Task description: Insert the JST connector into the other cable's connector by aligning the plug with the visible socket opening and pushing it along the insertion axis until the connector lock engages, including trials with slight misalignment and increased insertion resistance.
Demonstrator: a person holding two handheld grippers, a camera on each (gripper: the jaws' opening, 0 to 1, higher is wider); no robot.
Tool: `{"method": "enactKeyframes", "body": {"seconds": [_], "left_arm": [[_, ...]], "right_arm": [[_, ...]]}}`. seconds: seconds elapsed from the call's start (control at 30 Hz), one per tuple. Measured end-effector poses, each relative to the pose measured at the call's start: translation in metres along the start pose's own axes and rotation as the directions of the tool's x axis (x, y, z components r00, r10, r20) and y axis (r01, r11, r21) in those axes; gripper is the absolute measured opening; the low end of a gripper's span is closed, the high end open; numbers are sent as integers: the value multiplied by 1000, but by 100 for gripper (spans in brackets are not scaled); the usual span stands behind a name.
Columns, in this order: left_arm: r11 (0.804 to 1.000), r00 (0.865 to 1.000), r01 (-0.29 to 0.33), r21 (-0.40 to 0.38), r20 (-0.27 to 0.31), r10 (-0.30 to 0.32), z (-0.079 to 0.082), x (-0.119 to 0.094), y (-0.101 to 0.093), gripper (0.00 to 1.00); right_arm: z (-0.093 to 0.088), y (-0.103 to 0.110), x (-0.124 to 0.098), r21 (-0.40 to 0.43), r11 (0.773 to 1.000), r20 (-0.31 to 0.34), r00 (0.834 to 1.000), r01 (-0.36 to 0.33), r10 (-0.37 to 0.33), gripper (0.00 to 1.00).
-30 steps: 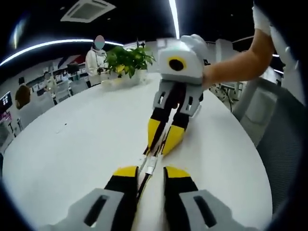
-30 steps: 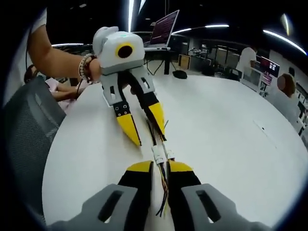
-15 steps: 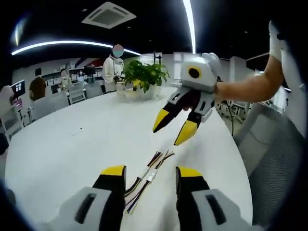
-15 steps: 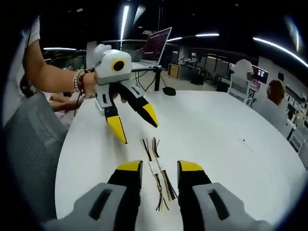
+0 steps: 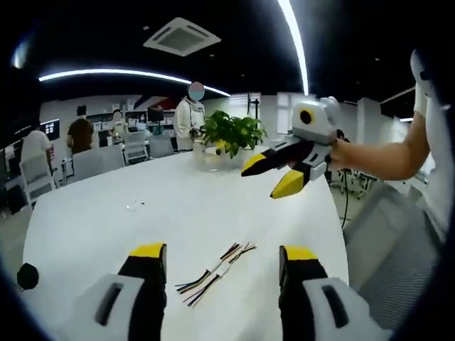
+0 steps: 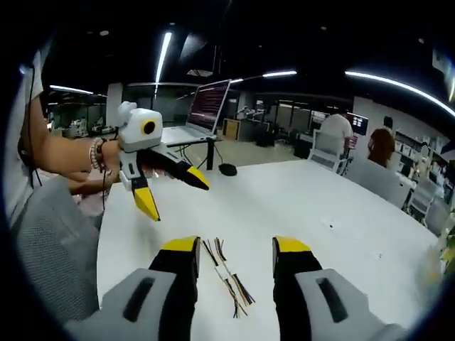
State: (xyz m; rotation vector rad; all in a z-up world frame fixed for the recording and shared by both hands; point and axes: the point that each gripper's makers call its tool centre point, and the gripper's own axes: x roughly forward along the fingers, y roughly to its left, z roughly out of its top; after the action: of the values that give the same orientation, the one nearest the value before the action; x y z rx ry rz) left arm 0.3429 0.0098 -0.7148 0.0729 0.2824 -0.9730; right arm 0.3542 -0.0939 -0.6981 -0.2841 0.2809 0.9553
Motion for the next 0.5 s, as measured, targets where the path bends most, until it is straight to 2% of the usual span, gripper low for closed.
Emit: {"method": "enactKeyframes", "body": {"seconds": [0.1,0.27,0.33,0.43,0.5], "left_arm": [[999,999,-34,0,15,34,6,-9,1,69],[996,996,-87,-30,22,88,10,-25,-2,76],[991,991,-122,-48,49,125,16,-35,-3,79],[982,980,-177,-66,84,182,22,-51,-4,83],[977,973,-192,-92,115,202,25,-59,-9,84]], "right_arm": [[4,-3,-12,16,999,17,999,48,-48,52],[8,-5,-35,-7,994,18,994,111,-111,50],[14,-6,-45,21,991,48,990,134,-135,53],[18,-6,-59,35,985,61,983,169,-171,53],[22,-7,-69,76,975,89,972,209,-215,54]]}}
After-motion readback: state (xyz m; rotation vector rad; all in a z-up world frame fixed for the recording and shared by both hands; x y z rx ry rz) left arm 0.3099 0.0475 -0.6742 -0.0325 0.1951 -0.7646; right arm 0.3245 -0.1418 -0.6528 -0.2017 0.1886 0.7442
